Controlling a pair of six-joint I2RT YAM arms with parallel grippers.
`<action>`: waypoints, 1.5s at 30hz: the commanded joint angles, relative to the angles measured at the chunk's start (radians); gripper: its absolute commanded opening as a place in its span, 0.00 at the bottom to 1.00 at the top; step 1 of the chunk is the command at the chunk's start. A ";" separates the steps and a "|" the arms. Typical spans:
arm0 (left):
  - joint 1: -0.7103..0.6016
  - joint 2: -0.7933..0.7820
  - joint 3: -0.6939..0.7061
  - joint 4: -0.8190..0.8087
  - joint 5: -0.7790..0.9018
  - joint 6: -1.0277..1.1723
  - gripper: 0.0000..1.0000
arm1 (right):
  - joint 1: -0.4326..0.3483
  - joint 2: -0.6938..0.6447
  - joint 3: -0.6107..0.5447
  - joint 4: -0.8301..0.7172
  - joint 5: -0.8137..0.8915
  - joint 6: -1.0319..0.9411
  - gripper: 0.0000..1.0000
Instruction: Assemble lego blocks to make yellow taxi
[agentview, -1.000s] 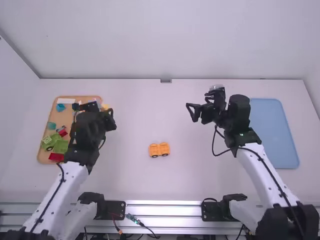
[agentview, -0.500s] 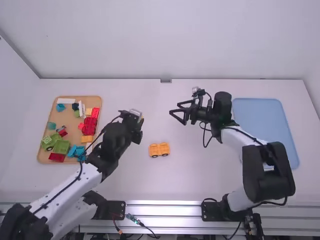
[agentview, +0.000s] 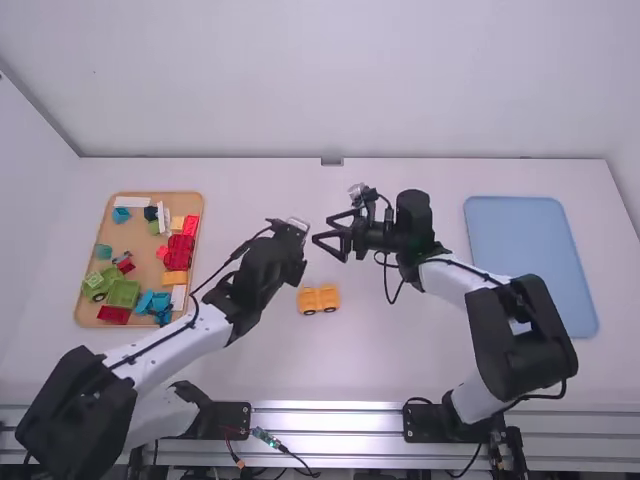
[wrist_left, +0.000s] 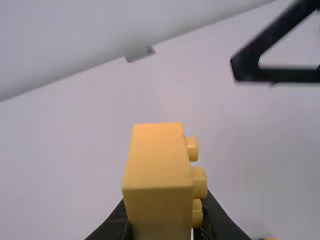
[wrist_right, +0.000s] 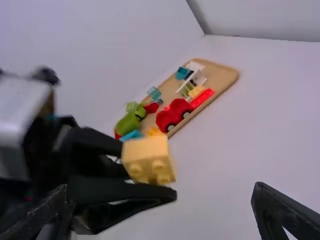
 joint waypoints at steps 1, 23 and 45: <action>-0.008 -0.003 0.044 0.004 0.021 -0.039 0.02 | 0.006 0.006 0.016 -0.016 0.060 -0.108 0.92; -0.017 0.008 0.043 0.094 0.165 -0.112 0.02 | 0.055 0.006 -0.110 0.318 0.088 -0.024 0.86; -0.021 0.053 0.043 0.226 0.217 -0.101 0.02 | 0.100 0.006 -0.107 0.312 0.135 -0.017 0.69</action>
